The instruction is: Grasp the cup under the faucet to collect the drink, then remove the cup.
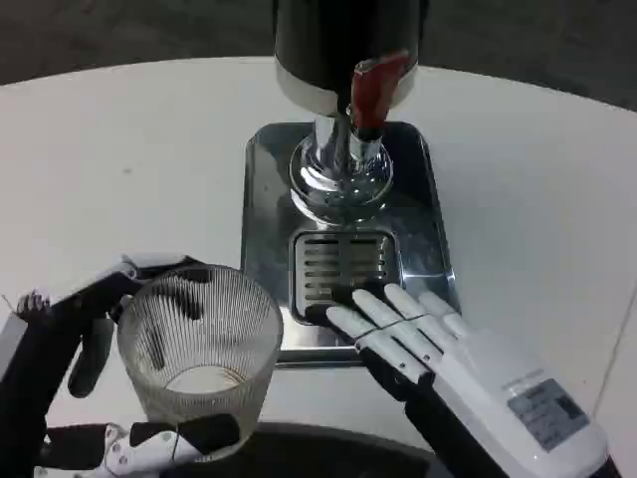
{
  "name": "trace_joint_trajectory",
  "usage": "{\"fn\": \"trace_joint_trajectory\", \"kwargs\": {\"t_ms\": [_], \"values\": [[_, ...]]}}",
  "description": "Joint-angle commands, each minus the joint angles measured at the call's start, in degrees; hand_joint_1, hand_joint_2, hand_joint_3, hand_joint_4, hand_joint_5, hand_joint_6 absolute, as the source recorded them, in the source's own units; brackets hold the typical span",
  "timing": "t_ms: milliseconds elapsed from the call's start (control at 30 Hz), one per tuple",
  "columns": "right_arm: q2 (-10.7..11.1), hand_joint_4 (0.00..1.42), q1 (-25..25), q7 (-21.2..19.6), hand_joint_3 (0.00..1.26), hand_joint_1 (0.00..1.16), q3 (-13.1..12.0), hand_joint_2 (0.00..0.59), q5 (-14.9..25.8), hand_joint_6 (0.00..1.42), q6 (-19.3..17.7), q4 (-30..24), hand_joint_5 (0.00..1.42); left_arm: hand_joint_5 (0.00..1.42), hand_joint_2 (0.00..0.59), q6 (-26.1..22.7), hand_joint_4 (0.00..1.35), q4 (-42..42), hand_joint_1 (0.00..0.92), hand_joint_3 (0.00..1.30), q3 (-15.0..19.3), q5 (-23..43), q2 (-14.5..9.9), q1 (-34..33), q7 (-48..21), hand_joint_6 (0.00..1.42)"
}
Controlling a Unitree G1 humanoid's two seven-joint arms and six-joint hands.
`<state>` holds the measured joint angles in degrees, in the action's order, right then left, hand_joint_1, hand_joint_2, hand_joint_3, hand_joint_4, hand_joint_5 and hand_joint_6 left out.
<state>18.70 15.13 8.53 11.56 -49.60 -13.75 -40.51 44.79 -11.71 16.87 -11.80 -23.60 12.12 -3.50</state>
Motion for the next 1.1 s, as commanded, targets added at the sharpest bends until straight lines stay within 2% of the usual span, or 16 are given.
{"fn": "trace_joint_trajectory", "kwargs": {"t_ms": [33, 600, 733, 1100], "values": [[-0.2, 0.06, 0.9, 0.9, 0.14, 0.50, 0.0, 0.396, -0.2, 0.00, 0.4, -0.2, 0.04, 1.22, 0.211, 0.2, 1.07, -0.7, 0.522, 0.94, 0.0, 1.0, 0.6, 0.7, 0.0, 1.36], [-0.7, 0.08, 1.7, 0.9, 0.15, 0.50, -0.4, 0.396, -0.5, 0.00, 1.0, -0.7, 0.06, 1.22, 0.211, -1.5, 1.07, 0.1, 0.522, 0.94, -0.2, 1.1, 1.6, -0.4, 0.2, 1.36], [-0.1, 0.09, 1.2, 0.1, 0.16, 0.50, -0.7, 0.397, -0.5, 0.00, -0.2, -0.5, 0.07, 1.22, 0.211, -1.2, 1.07, 1.1, 0.522, 0.94, -0.2, 0.4, 1.7, -1.3, 0.3, 1.36], [-0.1, 0.10, 1.9, -0.1, 0.16, 0.51, -3.6, 0.406, -0.3, 0.01, 0.5, -0.7, 0.09, 1.22, 0.201, -1.3, 1.07, 10.4, 0.530, 0.94, -0.9, -5.1, 1.7, -12.1, 3.7, 1.35]]}}
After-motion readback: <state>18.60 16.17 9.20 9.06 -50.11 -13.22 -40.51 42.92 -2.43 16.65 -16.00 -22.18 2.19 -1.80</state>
